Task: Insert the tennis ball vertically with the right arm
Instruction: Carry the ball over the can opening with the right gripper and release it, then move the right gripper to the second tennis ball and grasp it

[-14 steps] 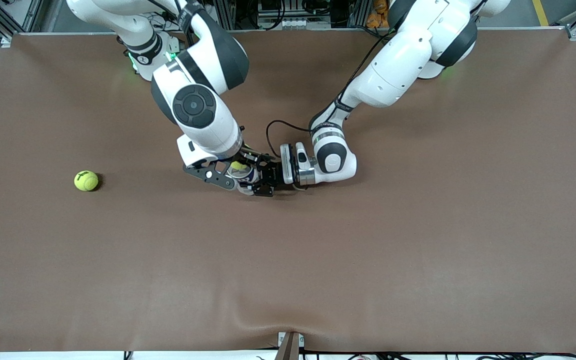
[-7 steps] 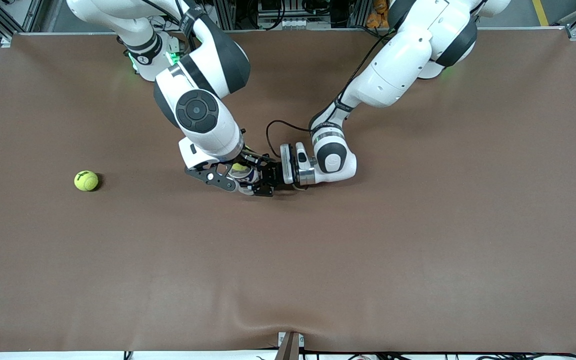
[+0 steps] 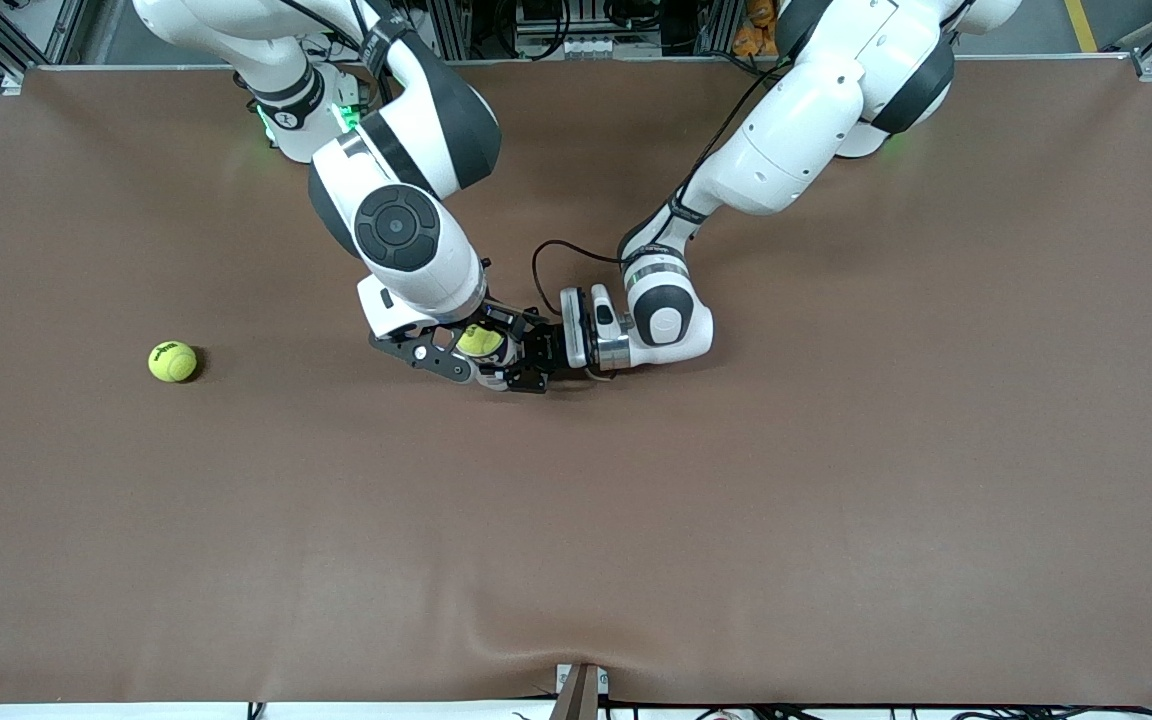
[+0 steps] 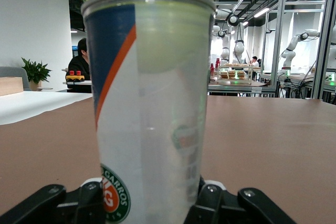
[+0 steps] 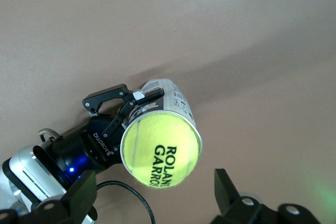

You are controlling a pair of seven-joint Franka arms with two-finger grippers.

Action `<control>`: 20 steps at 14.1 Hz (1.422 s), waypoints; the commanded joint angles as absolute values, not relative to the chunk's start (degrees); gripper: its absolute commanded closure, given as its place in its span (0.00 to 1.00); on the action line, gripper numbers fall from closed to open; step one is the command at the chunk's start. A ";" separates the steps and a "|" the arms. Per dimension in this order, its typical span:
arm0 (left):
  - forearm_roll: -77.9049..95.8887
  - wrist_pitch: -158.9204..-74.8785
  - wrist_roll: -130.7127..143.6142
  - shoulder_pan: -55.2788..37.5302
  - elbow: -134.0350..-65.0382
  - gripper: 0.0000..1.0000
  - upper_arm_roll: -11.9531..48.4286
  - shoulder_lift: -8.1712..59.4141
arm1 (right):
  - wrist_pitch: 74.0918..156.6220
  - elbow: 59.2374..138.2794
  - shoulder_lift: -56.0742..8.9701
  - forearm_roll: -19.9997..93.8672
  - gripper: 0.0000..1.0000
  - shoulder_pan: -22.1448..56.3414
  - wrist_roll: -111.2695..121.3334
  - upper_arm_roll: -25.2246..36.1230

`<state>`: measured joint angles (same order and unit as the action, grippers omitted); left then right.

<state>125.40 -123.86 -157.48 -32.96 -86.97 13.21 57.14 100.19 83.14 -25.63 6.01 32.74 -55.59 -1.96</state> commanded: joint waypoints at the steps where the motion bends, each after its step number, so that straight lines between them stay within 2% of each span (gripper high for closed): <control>1: 128.41 -124.19 -165.94 -33.22 -87.80 0.51 13.27 57.74 | 99.67 82.18 -25.58 5.98 0.00 32.61 -56.43 -1.76; 4: 128.41 -124.19 -165.94 -33.22 -87.80 0.51 13.27 57.74 | 99.06 81.91 -24.44 6.24 0.00 29.73 -54.76 -1.49; 7: 128.41 -124.19 -165.94 -33.22 -87.80 0.50 13.36 57.74 | 90.47 82.26 -22.68 3.54 0.00 23.23 -42.69 -0.54; 10: 128.41 -124.19 -165.94 -33.57 -87.89 0.47 13.36 57.66 | 88.68 87.17 -22.85 1.50 0.00 14.96 -32.46 -0.44; 12: 128.41 -124.19 -165.94 -33.57 -87.89 0.38 13.36 57.66 | 88.51 91.56 -22.68 -0.86 0.00 11.79 -30.59 -0.44; 16: 128.41 -124.19 -165.94 -33.40 -87.89 0.37 13.36 57.48 | 93.59 100.09 -22.76 -10.01 0.00 5.47 -27.62 -0.44; 20: 128.41 -124.19 -165.94 -33.49 -87.89 0.37 13.36 57.57 | 102.19 102.39 -24.42 -9.85 0.00 -10.07 -2.26 -0.62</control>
<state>125.47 -123.87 -157.66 -33.06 -87.03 13.19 57.14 98.52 100.63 -24.53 -9.50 -1.74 -12.78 0.89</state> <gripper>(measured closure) 0.370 0.000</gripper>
